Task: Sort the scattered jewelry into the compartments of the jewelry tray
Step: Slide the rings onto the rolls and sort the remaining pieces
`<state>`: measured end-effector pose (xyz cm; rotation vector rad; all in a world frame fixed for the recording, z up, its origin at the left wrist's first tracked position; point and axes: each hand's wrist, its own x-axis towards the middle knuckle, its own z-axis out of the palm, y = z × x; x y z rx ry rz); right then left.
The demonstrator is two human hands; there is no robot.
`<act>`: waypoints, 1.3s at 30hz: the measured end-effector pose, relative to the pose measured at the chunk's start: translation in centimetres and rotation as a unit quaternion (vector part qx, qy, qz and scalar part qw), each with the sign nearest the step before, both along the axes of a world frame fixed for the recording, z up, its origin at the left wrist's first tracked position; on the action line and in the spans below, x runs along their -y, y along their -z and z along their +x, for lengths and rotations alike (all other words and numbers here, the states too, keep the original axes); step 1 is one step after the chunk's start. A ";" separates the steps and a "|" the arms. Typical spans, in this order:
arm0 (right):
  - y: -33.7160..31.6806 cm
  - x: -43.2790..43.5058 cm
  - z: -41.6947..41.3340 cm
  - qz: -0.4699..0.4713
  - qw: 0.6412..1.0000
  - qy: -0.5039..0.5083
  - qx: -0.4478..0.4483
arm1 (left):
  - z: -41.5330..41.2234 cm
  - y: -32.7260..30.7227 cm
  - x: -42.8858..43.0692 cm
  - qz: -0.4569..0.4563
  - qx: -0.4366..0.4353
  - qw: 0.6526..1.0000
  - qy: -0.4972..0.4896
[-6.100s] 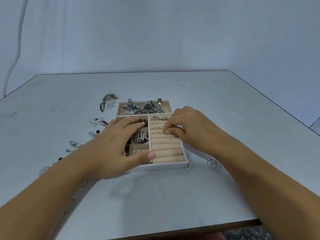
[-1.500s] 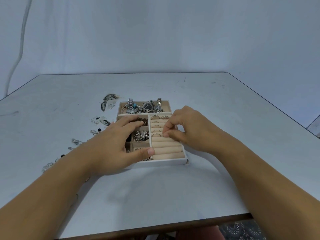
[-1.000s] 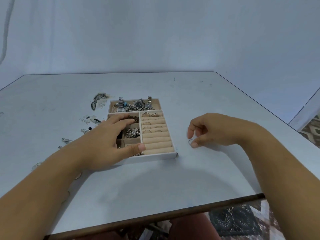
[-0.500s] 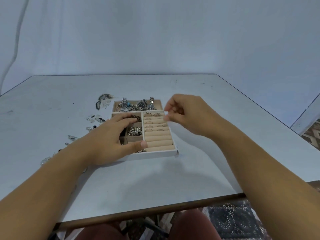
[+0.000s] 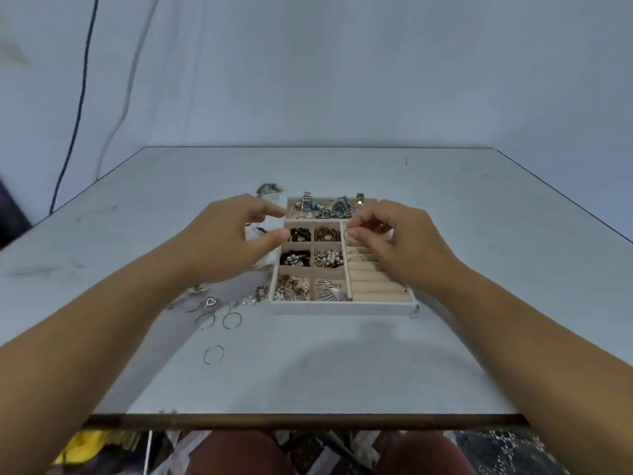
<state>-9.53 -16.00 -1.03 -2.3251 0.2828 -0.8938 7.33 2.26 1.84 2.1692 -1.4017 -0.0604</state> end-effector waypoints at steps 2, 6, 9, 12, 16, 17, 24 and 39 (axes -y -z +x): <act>0.0 -0.5 -0.1 0.018 1.000 -0.018 -0.004 | 1.5 -0.5 -2.2 0.027 0.003 0.999 -0.021; -0.1 -1.4 0.0 -0.022 0.998 -0.051 -0.021 | 3.0 -0.3 -6.0 0.097 0.017 0.994 -0.046; -0.2 -1.9 0.0 -0.035 0.997 -0.062 -0.037 | 2.6 -0.2 -7.5 0.126 -0.006 0.992 -0.024; 0.0 -1.9 -0.3 -0.030 0.996 -0.067 -0.046 | 1.7 0.2 -7.8 0.139 -0.018 0.990 0.005; 0.0 -2.0 -0.5 -0.043 0.997 -0.060 -0.036 | 0.5 1.0 -7.3 0.121 -0.006 0.992 0.027; 0.0 -2.0 -0.6 -0.047 0.997 -0.059 -0.036 | 0.3 1.2 -7.2 0.119 -0.005 0.992 0.030; 0.0 -2.0 -0.6 -0.063 0.996 -0.050 -0.034 | 0.1 1.2 -6.5 0.177 0.018 0.984 0.016; -2.0 0.4 -2.1 -0.121 0.988 -0.019 -0.091 | -0.6 0.7 -6.1 0.155 -0.028 0.987 0.030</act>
